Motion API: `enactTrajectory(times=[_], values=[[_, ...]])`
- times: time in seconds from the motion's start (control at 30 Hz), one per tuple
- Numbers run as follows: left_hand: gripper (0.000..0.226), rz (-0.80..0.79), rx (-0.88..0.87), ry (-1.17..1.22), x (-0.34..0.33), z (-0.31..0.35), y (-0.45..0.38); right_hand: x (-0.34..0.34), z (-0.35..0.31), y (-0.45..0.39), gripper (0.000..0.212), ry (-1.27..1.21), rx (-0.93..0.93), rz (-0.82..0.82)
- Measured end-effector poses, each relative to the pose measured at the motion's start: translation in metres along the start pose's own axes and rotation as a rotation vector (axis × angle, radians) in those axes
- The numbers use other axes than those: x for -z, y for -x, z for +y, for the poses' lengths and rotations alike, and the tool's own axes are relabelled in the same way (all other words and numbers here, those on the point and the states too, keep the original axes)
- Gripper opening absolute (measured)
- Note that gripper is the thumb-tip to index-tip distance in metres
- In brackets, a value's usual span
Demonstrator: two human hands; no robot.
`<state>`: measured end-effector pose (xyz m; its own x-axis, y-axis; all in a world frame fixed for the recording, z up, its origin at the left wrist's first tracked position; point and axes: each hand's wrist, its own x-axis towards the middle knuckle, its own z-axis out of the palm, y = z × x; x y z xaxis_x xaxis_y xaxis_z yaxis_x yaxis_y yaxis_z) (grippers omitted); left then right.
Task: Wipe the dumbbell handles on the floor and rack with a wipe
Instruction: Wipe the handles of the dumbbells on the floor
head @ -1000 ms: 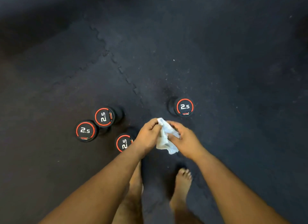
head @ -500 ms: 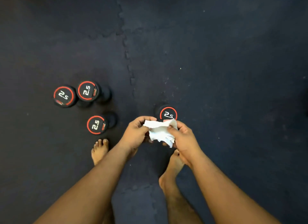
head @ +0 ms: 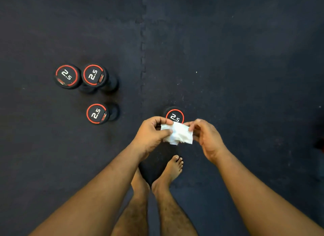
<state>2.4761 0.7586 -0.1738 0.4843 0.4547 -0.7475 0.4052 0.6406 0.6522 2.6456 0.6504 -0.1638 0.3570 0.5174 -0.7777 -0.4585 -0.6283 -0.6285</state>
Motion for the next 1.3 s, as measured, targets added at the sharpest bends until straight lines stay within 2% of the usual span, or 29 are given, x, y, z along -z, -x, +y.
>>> enactTrajectory(times=[0.07, 0.1, 0.13, 0.2, 0.27, 0.37, 0.47, 0.6, 0.67, 0.73, 0.83, 0.9, 1.03, 1.13, 1.3], values=[[0.025, -0.041, -0.062, -0.114, 0.002, 0.004, -0.002, 0.002, -0.005, -0.004, 0.027, 0.267, 0.139, 0.072], [0.026, -0.066, -0.102, -0.177, 0.002, 0.007, -0.002, 0.001, -0.008, -0.006, 0.016, 0.385, 0.202, 0.048], [0.027, -0.089, -0.143, -0.24, 0.001, 0.009, -0.005, -0.002, -0.013, -0.009, 0.009, 0.46, 0.244, -0.051], [0.03, -0.132, -0.213, -0.344, 0.001, 0.011, -0.011, -0.003, -0.017, -0.019, 0.032, 0.544, 0.185, -0.32], [0.037, -0.141, -0.23, -0.406, 0.001, 0.009, -0.02, -0.001, -0.018, -0.03, 0.028, 0.698, 0.092, -0.469], [0.042, -0.061, -0.207, -0.497, -0.006, -0.003, -0.039, 0.01, -0.006, -0.052, 0.004, 0.942, 0.126, -0.339], [0.052, 0.009, -0.177, -0.701, -0.018, -0.02, -0.054, 0.025, 0.011, -0.065, 0.008, 0.928, 0.1, -0.152], [0.09, 0.095, -0.102, -1.068, -0.053, -0.052, -0.088, 0.05, 0.03, -0.097, 0.009, 0.924, 0.029, 0.006], [0.107, 0.083, -0.081, -1.222, -0.075, -0.067, -0.112, 0.064, 0.041, -0.116, 0.012, 0.898, 0.041, 0.04], [0.118, 0.058, -0.059, -1.328, -0.092, -0.078, -0.134, 0.075, 0.049, -0.133, 0.005, 0.921, 0.079, 0.033], [0.124, 0.062, 0.0, -1.419, -0.106, -0.091, -0.158, 0.083, 0.054, -0.155, 0.034, 0.894, 0.125, 0.007], [0.116, 0.123, -0.006, -1.488, -0.107, -0.099, -0.163, 0.082, 0.054, -0.167, 0.041, 0.896, 0.138, 0.016], [0.096, 0.175, -0.093, -1.468, -0.091, -0.11, -0.155, 0.069, 0.057, -0.179, 0.038, 0.944, 0.155, 0.026], [0.102, 0.242, -0.086, -1.323, -0.064, -0.119, -0.14, 0.049, 0.062, -0.175, 0.034, 0.957, 0.175, -0.005], [0.12, 0.352, -0.011, -1.126, -0.006, -0.143, -0.112, -0.001, 0.09, -0.168, 0.044, 1.025, 0.349, -0.125]])
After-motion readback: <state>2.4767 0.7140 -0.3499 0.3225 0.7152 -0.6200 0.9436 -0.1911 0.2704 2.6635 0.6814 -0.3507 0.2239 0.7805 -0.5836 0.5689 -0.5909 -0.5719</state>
